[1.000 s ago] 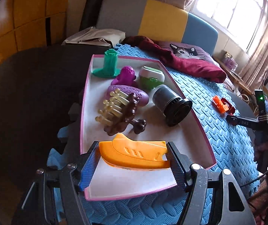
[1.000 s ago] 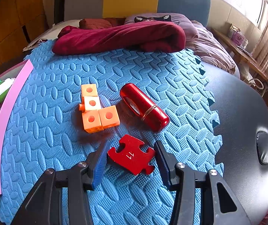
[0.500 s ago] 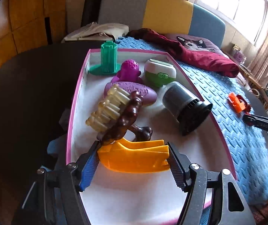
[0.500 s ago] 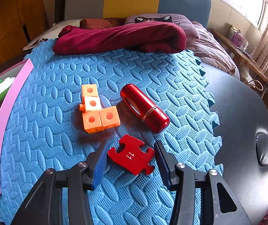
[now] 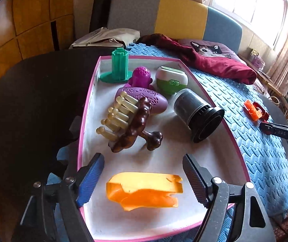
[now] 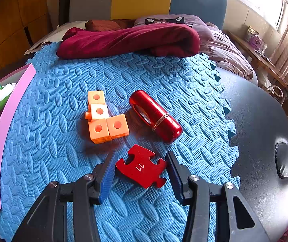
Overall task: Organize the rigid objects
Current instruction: 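Carry the red puzzle piece into the tray and open the right gripper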
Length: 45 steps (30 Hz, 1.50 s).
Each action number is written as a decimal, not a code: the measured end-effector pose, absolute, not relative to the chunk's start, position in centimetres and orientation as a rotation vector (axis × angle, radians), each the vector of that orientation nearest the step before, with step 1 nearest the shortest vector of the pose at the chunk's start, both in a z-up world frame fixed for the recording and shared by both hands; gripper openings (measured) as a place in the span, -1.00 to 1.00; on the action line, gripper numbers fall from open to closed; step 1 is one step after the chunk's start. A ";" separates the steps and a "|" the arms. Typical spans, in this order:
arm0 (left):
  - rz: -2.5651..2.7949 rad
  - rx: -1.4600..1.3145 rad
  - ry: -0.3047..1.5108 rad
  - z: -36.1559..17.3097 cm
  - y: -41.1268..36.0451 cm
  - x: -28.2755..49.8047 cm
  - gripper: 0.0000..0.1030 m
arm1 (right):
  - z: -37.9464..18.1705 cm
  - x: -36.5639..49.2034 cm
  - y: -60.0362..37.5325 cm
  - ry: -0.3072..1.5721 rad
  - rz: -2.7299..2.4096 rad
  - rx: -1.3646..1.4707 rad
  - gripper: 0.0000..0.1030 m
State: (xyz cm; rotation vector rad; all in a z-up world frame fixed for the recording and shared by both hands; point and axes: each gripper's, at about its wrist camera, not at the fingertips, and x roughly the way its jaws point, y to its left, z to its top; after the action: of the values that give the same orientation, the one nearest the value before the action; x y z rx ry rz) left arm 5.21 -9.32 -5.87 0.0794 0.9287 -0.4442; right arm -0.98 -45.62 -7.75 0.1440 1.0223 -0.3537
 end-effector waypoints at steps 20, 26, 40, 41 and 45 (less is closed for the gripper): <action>-0.373 0.082 0.857 -4.0 -6.9 3.5 0.59 | -7.8 -1.0 -45.8 1.023 -0.358 0.178 -0.05; -0.341 0.082 0.850 -3.7 -6.5 3.5 0.58 | -7.1 -1.0 -45.1 0.989 -0.318 0.192 -0.05; -0.329 0.071 0.845 -3.3 -5.7 3.4 0.59 | -3.7 -1.0 -38.7 0.828 -0.034 0.157 -0.05; -0.329 0.071 0.845 -3.3 -5.7 3.4 0.59 | -3.4 -1.0 -37.9 0.822 -0.010 0.161 -0.05; -0.328 0.064 0.847 -3.3 -5.6 3.5 0.59 | -2.3 -1.1 -34.4 0.799 0.084 0.159 -0.05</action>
State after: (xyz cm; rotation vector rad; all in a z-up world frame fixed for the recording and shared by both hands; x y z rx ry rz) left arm 3.48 -5.61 -3.32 0.0638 0.8469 -0.3284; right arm -1.12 -34.36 -2.32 0.1586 0.7991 0.0838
